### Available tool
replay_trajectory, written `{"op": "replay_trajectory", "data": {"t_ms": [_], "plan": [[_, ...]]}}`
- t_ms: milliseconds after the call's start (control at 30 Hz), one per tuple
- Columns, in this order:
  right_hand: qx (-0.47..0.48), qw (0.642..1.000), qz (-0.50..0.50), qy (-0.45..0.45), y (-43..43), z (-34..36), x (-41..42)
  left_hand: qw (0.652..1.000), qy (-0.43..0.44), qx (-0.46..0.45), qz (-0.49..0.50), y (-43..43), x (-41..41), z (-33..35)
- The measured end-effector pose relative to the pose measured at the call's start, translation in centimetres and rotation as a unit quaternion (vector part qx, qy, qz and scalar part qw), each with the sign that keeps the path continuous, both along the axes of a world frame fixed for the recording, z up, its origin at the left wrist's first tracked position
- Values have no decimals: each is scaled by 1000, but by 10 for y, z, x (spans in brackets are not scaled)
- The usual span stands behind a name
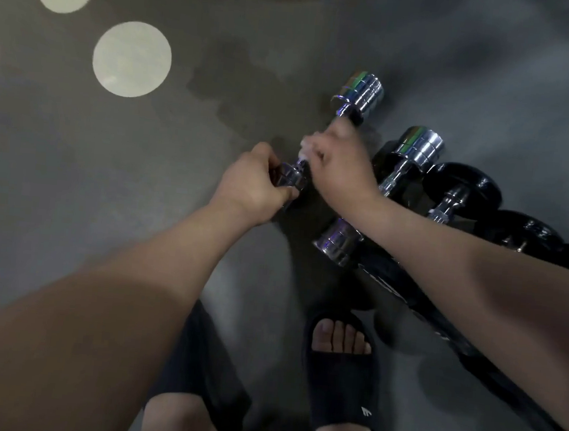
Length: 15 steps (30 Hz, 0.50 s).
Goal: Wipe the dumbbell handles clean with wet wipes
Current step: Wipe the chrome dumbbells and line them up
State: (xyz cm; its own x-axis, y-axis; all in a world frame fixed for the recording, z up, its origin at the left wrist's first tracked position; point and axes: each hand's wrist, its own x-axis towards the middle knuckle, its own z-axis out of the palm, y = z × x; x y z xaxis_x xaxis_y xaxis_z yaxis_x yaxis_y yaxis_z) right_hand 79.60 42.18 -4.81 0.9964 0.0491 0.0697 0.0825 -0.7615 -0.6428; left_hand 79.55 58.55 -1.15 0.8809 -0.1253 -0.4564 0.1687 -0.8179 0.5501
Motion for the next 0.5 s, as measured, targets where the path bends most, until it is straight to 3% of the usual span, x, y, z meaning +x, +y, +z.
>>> {"op": "replay_trajectory", "data": {"t_ms": [67,233,300,400,500], "plan": [[-28,994,100,-18,-4,1,-5,1000,-6,-6,6,0,-3,-3],[-74,997,-37,-13,-22,3,20,1000,-20,-16,16,-4,-8,-6],[-86,996,-14,-17,-15,1,15,999,-26,-16,17,-4,-10,-5],[-83,990,113,0,-17,3,6,999,-34,-18,18,-5,-12,-5],[-101,994,50,11,-32,6,25,999,-48,-18,20,-9,-16,-2]]}}
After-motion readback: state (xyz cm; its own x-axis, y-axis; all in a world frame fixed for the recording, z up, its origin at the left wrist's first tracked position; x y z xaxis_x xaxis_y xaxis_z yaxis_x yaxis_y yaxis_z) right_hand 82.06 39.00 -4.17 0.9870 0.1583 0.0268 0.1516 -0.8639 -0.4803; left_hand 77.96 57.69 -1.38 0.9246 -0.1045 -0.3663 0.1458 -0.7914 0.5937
